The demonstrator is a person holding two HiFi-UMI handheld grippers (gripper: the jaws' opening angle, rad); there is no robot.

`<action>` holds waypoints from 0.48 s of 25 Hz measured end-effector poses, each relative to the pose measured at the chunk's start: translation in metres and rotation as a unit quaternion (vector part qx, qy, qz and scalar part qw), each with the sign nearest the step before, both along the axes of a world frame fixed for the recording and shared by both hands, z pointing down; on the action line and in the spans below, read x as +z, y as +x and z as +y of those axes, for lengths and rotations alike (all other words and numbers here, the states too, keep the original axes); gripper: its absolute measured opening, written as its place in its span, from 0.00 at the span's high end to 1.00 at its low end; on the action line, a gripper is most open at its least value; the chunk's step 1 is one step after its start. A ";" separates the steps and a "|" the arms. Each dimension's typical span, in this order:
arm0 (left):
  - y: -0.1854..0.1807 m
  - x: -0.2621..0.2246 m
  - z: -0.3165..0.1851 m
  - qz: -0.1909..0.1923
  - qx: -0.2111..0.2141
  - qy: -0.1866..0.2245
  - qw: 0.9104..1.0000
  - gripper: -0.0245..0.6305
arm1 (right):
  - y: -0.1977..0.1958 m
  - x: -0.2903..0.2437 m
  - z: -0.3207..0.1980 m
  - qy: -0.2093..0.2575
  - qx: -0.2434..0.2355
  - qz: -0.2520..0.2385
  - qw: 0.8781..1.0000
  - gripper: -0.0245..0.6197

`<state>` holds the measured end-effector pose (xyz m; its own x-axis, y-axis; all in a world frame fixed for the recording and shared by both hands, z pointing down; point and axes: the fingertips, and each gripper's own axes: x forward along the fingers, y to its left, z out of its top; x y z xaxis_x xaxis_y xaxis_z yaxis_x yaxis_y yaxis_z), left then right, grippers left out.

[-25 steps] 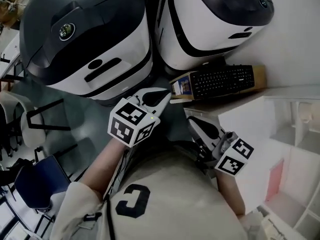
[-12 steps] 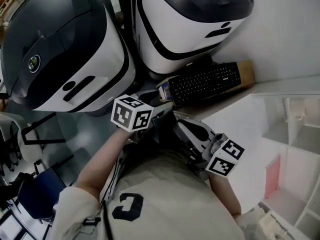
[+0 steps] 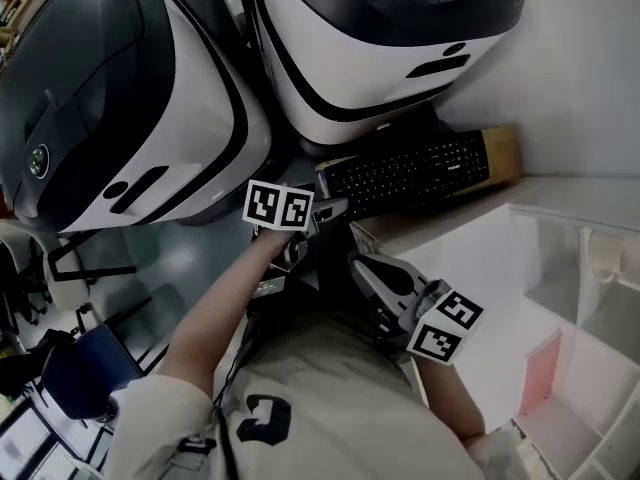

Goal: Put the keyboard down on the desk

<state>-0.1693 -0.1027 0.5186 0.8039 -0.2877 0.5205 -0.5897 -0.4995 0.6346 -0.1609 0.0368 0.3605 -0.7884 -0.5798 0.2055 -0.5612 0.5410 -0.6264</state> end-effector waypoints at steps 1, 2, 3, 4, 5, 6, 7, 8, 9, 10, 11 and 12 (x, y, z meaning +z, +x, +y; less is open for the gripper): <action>0.003 0.006 -0.003 -0.005 -0.003 -0.006 1.000 0.38 | 0.004 0.002 -0.002 -0.005 0.001 -0.002 1.000 0.92; 0.005 0.011 -0.006 -0.008 -0.005 -0.009 1.000 0.38 | 0.008 0.004 -0.003 -0.010 0.001 -0.005 1.000 0.93; 0.008 0.014 -0.008 -0.012 -0.007 -0.009 1.000 0.38 | 0.011 0.006 -0.003 -0.015 0.000 -0.007 1.000 0.93; 0.011 0.018 -0.010 -0.015 -0.010 -0.010 1.000 0.38 | 0.013 0.008 -0.003 -0.020 0.000 -0.009 1.000 0.93; 0.013 0.022 -0.012 -0.016 -0.013 -0.013 1.000 0.38 | 0.015 0.010 -0.004 -0.023 -0.001 -0.010 1.000 0.92; 0.014 0.026 -0.014 -0.016 -0.017 -0.017 1.000 0.38 | 0.016 0.012 -0.004 -0.026 -0.001 -0.011 1.000 0.92; 0.015 0.031 -0.016 -0.017 -0.022 -0.023 0.999 0.38 | 0.018 0.013 -0.005 -0.028 0.000 -0.012 1.000 0.92; 0.016 0.036 -0.017 -0.018 -0.026 -0.028 0.999 0.38 | 0.020 0.015 -0.006 -0.029 0.000 -0.013 1.000 0.92; 0.016 0.040 -0.019 -0.018 -0.029 -0.031 0.999 0.38 | 0.021 0.016 -0.007 -0.030 0.001 -0.013 0.999 0.92; 0.017 0.044 -0.020 -0.019 -0.032 -0.035 0.999 0.38 | 0.023 0.017 -0.008 -0.031 0.001 -0.013 0.999 0.93; 0.018 0.048 -0.021 -0.017 -0.036 -0.038 0.998 0.38 | 0.025 0.019 -0.008 -0.033 0.002 -0.012 0.999 0.93; 0.020 0.052 -0.023 -0.015 -0.039 -0.041 0.998 0.38 | 0.027 0.020 -0.008 -0.035 0.002 -0.012 0.999 0.92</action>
